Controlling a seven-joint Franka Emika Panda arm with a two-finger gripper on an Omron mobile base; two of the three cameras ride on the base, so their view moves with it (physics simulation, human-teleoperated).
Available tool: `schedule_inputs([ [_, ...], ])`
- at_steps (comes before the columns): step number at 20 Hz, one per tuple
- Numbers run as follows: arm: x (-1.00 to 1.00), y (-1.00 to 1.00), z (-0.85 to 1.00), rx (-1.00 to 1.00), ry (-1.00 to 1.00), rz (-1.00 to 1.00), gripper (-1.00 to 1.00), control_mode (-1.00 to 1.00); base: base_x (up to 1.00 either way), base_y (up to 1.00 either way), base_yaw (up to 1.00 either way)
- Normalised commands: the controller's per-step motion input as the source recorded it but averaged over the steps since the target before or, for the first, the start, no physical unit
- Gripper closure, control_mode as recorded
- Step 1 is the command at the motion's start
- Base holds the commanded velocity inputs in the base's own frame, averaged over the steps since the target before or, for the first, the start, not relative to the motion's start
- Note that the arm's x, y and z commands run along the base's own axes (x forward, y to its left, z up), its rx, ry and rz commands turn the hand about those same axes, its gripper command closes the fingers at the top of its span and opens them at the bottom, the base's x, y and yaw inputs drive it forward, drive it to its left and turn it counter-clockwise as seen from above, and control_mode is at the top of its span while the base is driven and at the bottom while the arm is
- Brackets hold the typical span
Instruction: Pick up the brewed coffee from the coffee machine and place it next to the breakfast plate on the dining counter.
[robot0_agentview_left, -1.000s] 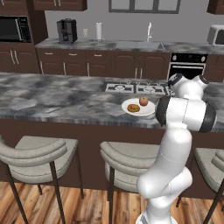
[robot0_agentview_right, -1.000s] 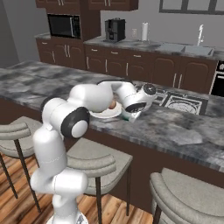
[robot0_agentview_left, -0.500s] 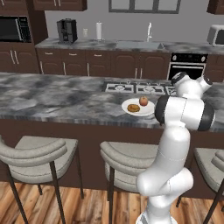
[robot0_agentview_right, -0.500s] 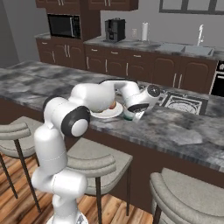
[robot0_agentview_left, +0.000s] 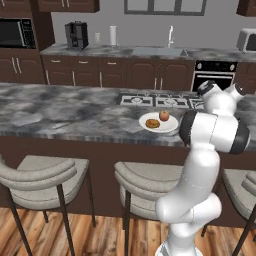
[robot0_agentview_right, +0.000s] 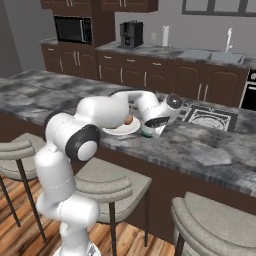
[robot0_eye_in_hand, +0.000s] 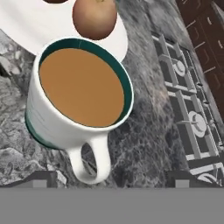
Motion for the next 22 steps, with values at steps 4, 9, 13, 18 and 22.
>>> schedule_inputs([
  [4, -0.48, 0.01, 0.88, -0.04, 0.01, 0.05, -1.0, -1.0, 0.0, 0.0, 0.0],
  [9, -0.95, 0.44, 0.51, -0.1, 0.1, 0.11, -1.0, -1.0, 0.0, 0.0, 0.0],
  [13, -1.0, 0.77, 0.03, -0.14, 0.0, 0.09, -1.0, -1.0, 0.0, 0.0, 0.0],
  [18, -1.0, 0.83, 0.01, -0.15, -0.05, 0.05, -1.0, -1.0, 0.0, 0.0, 0.0],
  [22, -0.93, 0.35, 0.33, -0.04, -0.12, 0.0, -1.0, -1.0, 0.0, 0.0, 0.0],
])
